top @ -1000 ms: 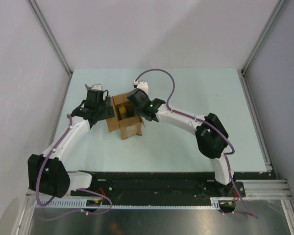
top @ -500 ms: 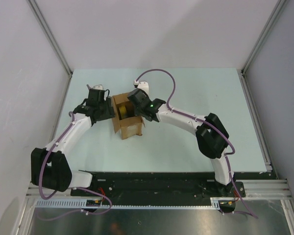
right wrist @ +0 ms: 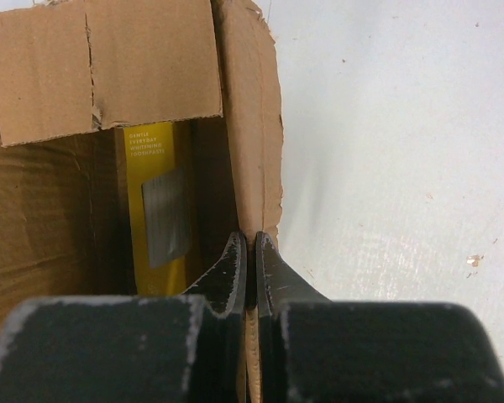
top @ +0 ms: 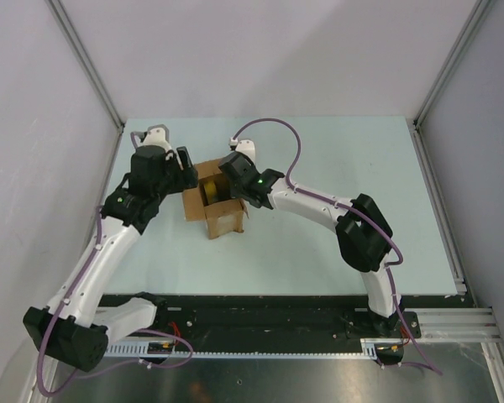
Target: Unpack the express box
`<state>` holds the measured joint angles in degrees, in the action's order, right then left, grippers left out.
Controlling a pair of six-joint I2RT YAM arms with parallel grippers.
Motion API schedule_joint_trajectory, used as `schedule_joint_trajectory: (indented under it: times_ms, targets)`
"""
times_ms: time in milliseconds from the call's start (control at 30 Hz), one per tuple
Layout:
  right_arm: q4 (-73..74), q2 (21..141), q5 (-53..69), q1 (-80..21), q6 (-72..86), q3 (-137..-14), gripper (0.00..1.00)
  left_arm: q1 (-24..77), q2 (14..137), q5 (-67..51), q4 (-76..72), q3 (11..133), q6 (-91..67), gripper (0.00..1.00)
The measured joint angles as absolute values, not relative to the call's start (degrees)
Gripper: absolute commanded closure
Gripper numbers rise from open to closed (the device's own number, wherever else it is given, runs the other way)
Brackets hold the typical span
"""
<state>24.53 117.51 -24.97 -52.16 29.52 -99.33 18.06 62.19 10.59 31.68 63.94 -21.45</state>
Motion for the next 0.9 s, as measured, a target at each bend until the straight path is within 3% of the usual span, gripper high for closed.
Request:
schedule_joint_trajectory:
  times_ms: [167,267,467,900]
  targets:
    - [24.5,117.5,-25.0,-52.2,29.5,-99.3,1.0,19.6,62.7,10.3,31.0,64.1,-21.6,0.29]
    - [24.5,117.5,-25.0,-52.2,29.5,-99.3,1.0,19.6,65.5,10.4,30.9,64.1,-22.1,0.24]
    - [24.4,117.4,-25.0,-52.2,29.5,-99.2,1.0,19.7,71.9,11.4,30.5,62.8,-23.5,0.22]
    - [23.5,117.0,-25.0,-52.2,29.6,-98.3,1.0,19.3,76.9,11.4,25.8,58.1,-26.2,0.3]
